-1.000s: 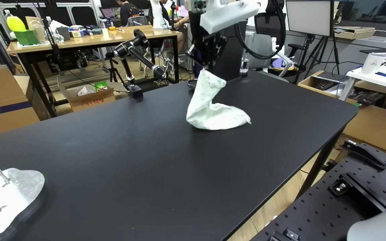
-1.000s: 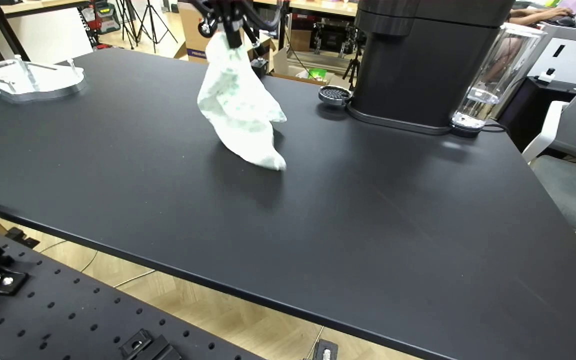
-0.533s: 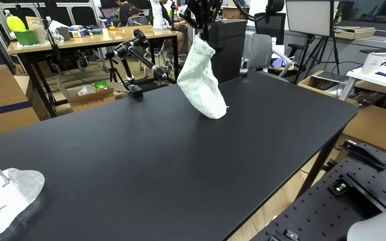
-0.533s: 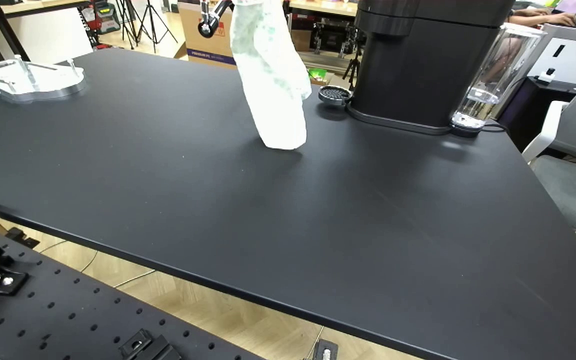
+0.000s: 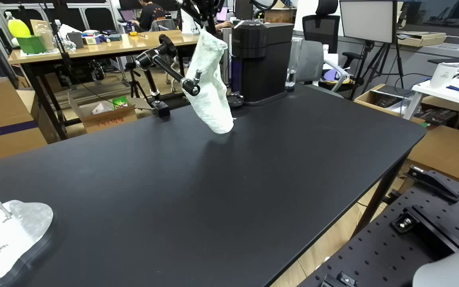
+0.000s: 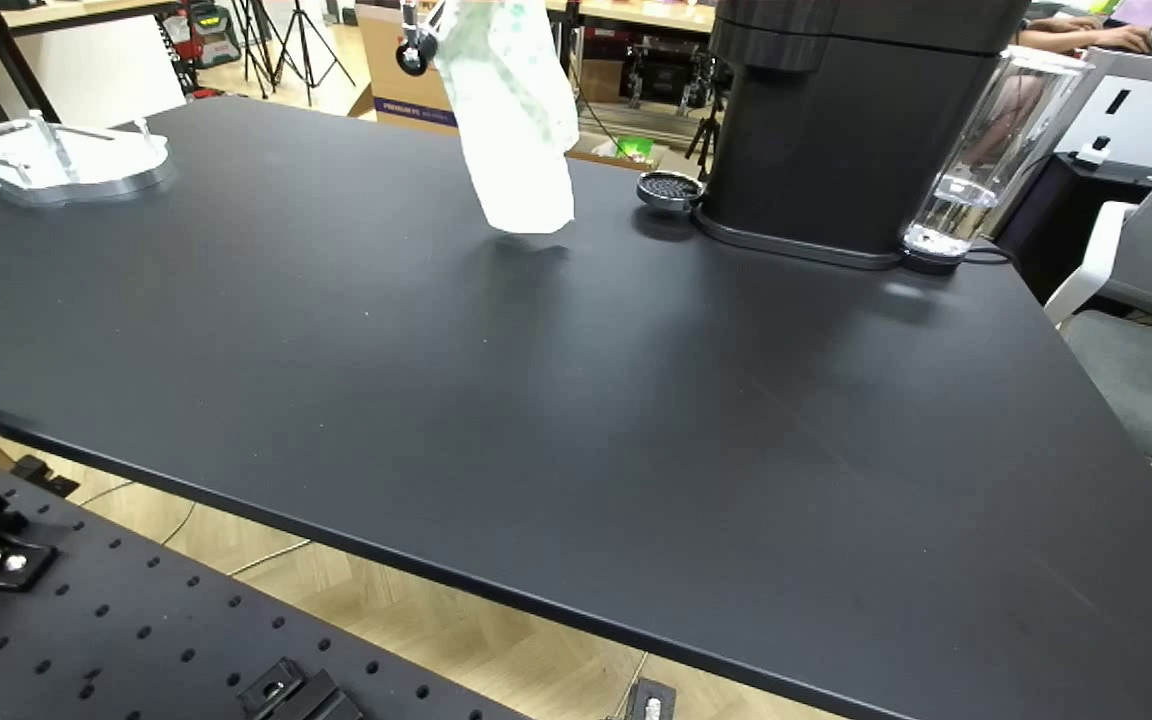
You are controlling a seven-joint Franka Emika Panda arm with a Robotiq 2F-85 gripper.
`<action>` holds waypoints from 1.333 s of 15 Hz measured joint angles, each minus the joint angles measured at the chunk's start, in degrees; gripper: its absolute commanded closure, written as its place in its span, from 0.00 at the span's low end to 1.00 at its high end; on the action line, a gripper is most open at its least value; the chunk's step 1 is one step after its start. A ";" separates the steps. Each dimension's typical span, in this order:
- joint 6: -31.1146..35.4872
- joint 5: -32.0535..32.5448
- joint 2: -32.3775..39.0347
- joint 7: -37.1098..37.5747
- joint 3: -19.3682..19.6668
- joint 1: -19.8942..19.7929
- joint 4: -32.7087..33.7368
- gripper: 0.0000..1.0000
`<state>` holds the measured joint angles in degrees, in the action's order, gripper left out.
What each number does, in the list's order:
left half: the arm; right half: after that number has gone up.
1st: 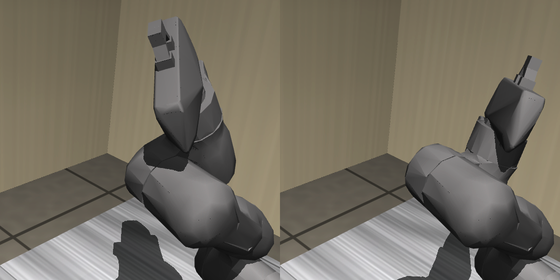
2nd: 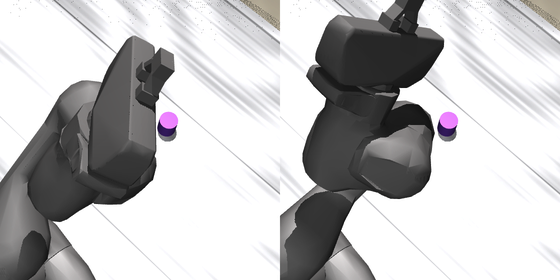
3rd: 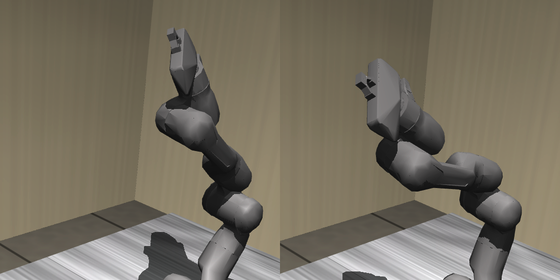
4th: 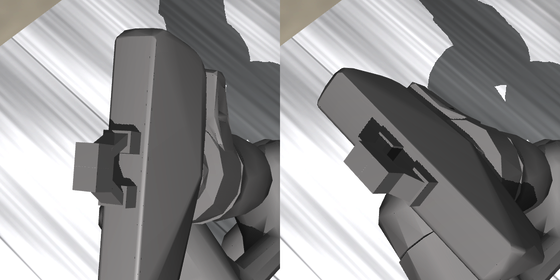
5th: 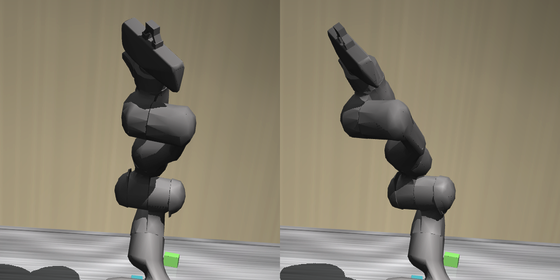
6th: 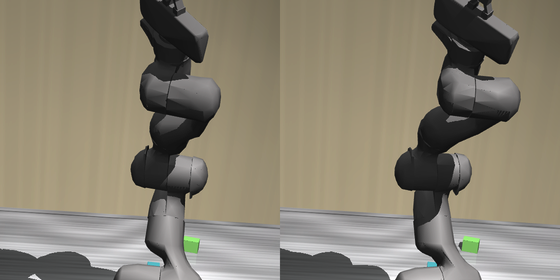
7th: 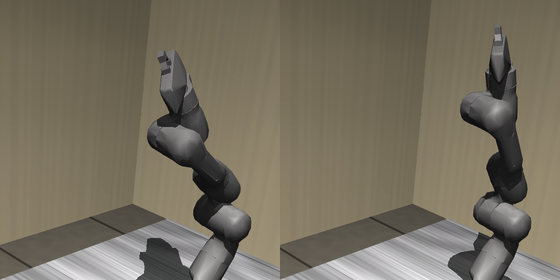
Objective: Hang the towel on the black bar
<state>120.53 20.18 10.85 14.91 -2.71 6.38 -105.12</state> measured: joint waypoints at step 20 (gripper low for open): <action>-30.23 -13.62 19.42 -8.02 -3.44 6.68 34.99 1.00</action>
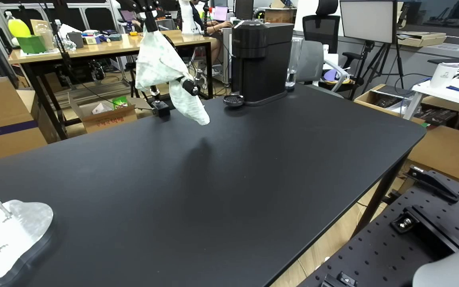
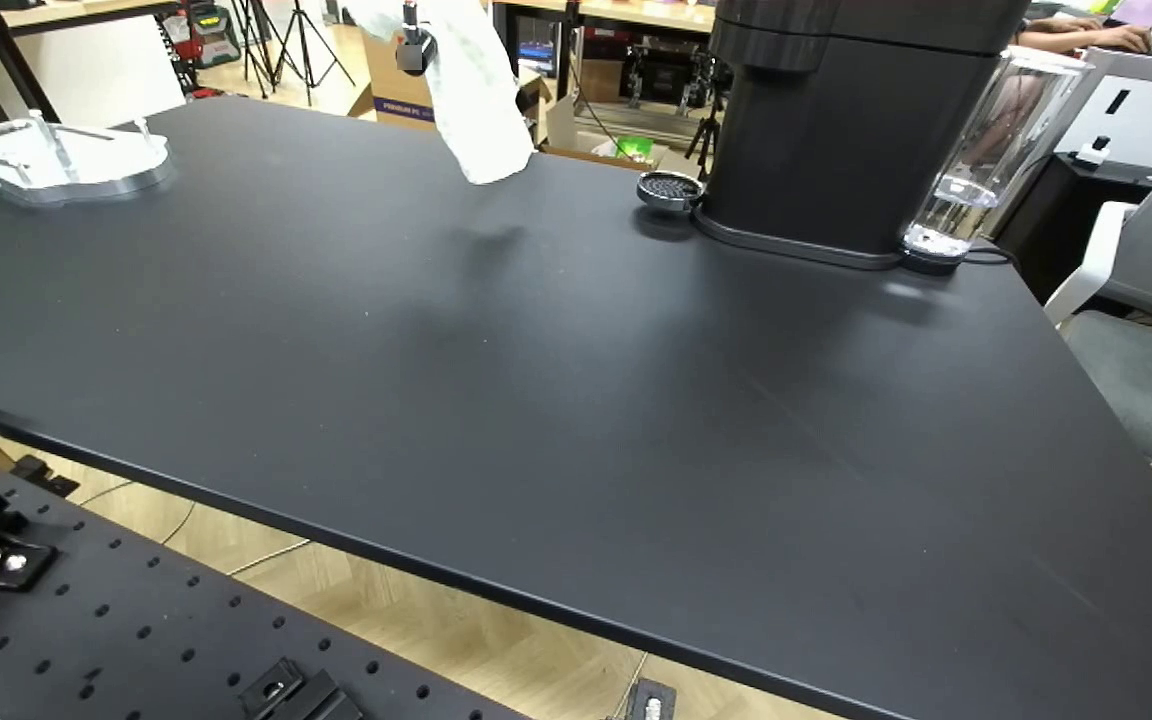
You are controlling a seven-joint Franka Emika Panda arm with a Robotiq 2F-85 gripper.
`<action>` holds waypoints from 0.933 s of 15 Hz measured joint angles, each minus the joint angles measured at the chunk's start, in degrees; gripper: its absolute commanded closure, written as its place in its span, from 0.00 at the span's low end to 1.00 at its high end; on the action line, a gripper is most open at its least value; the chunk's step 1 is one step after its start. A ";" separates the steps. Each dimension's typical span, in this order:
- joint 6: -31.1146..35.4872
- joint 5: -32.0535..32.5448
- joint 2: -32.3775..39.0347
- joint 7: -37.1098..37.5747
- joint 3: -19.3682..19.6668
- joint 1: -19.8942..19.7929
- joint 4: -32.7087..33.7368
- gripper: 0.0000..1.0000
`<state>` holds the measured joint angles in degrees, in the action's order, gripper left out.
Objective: Hang the towel on the black bar
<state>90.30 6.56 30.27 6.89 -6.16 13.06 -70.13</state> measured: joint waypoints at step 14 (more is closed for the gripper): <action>4.70 -7.83 10.13 -3.69 -3.92 4.75 0.49 1.00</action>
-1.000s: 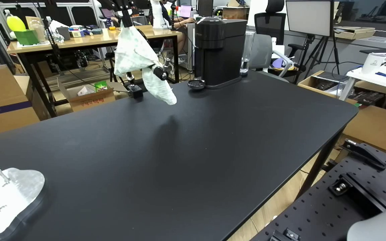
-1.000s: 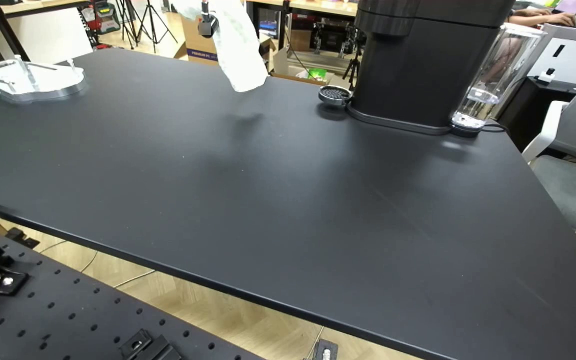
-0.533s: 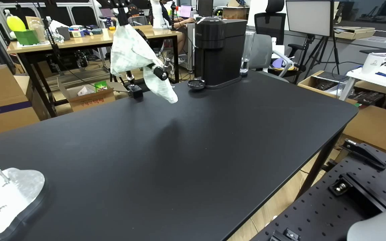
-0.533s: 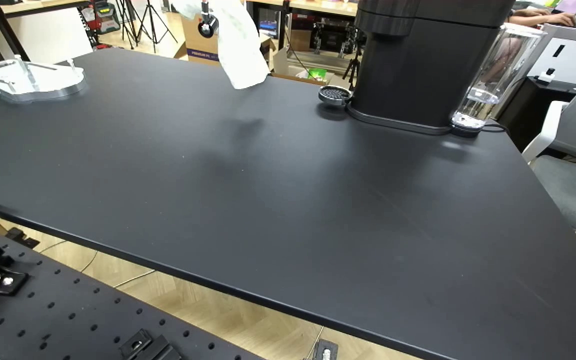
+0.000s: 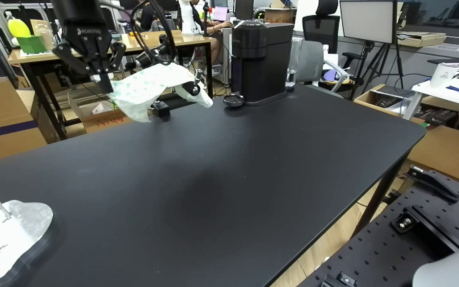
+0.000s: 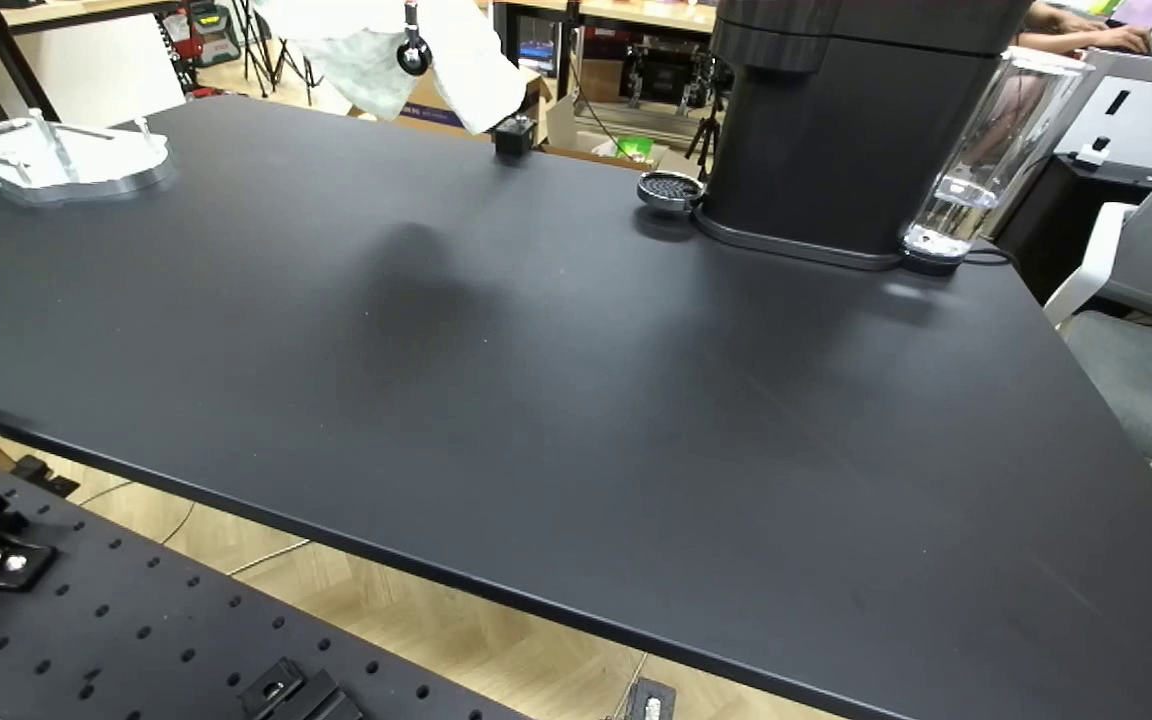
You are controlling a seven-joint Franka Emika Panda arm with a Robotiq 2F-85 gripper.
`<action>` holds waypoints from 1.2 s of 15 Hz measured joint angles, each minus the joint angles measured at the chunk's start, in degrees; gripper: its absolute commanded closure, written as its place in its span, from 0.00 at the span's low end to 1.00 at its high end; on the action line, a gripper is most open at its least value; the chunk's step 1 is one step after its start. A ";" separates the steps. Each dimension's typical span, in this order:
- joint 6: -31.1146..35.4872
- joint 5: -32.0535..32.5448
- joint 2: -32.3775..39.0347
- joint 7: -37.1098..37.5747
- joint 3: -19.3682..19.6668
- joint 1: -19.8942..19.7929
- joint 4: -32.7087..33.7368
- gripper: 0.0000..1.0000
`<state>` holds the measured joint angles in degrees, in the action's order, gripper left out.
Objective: Hang the towel on the black bar
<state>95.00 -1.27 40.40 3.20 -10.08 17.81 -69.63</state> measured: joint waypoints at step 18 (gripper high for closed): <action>6.42 3.70 -3.27 0.14 6.54 -3.82 -2.56 0.66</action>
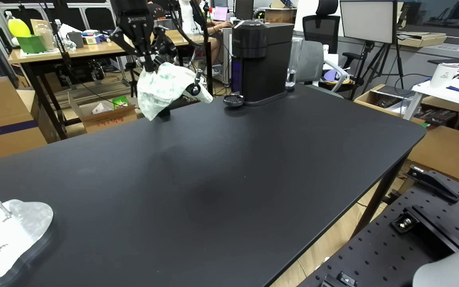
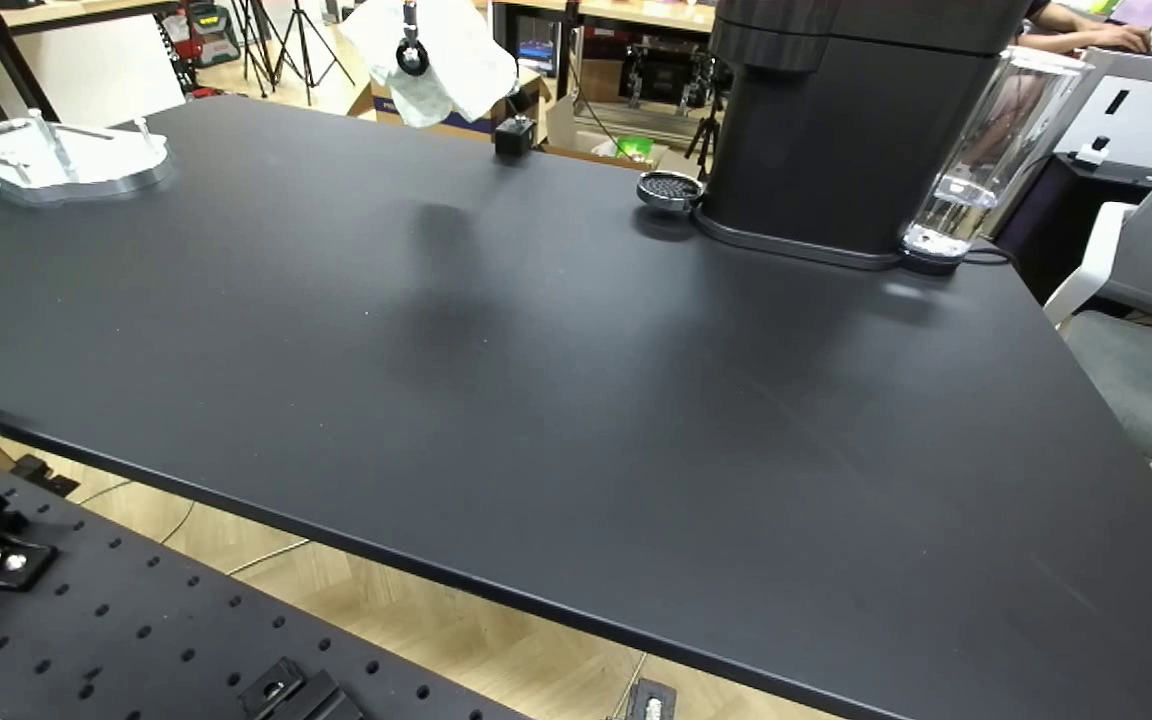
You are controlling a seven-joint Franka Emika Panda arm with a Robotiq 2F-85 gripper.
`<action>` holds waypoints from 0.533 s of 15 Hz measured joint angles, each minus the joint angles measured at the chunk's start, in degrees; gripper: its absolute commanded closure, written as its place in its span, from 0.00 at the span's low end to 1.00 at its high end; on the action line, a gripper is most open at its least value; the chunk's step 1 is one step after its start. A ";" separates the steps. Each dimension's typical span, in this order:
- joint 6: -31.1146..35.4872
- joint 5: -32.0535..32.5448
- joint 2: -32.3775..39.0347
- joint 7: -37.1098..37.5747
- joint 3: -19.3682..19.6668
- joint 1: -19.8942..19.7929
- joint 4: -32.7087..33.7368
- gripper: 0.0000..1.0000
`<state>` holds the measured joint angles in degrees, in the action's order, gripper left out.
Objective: Hang the towel on the black bar
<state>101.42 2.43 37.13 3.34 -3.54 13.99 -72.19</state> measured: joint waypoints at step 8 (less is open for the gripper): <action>-3.53 0.47 -2.82 -0.31 0.28 -2.44 -0.73 0.12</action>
<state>97.90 2.91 34.31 3.04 -3.26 11.55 -72.92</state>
